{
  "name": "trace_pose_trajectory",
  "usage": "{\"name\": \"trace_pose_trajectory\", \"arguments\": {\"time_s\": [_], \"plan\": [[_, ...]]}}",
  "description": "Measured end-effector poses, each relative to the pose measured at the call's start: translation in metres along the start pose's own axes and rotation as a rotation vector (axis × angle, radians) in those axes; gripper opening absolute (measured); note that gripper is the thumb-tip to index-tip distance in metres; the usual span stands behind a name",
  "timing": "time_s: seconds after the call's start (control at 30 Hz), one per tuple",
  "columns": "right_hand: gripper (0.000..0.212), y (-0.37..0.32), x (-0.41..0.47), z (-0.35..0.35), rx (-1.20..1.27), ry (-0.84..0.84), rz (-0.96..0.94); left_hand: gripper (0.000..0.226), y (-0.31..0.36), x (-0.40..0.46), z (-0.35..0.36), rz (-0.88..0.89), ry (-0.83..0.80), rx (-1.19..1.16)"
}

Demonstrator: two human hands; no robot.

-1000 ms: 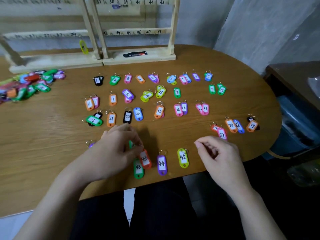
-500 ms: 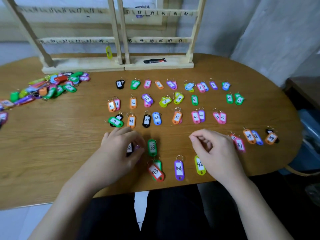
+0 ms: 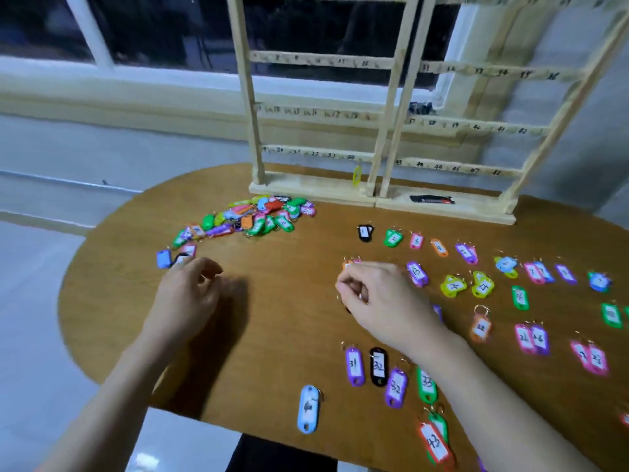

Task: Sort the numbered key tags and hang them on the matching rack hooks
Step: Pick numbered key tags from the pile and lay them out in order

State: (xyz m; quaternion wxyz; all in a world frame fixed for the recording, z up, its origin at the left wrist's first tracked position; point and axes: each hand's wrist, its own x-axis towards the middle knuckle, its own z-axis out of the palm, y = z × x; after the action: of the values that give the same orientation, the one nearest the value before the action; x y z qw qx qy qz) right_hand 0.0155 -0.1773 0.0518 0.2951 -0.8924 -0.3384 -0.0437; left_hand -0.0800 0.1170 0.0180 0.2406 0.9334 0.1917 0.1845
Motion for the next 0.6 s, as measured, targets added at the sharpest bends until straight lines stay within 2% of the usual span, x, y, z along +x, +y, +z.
{"name": "trace_pose_trajectory", "arguments": {"time_s": [0.13, 0.2, 0.4, 0.47, 0.6], "plan": [[0.015, -0.004, 0.054, 0.031, -0.085, -0.080, 0.050, 0.013, -0.012, 0.031, 0.022, -0.078, 0.070, -0.070], [0.016, 0.000, 0.078, 0.052, -0.093, -0.091, 0.103, 0.013, -0.004, 0.046, 0.040, -0.076, 0.106, -0.025], [0.018, -0.006, 0.144, 0.104, 0.069, 0.092, 0.287, 0.031, 0.019, 0.097, 0.079, -0.003, 0.174, 0.170], [0.023, -0.011, 0.165, 0.114, 0.081, 0.112, 0.349, 0.035, 0.015, 0.109, 0.080, -0.032, 0.171, 0.141], [0.025, -0.008, 0.179, 0.131, 0.022, 0.181, 0.395, 0.028, 0.007, 0.114, 0.077, -0.132, 0.190, -0.037]]}}
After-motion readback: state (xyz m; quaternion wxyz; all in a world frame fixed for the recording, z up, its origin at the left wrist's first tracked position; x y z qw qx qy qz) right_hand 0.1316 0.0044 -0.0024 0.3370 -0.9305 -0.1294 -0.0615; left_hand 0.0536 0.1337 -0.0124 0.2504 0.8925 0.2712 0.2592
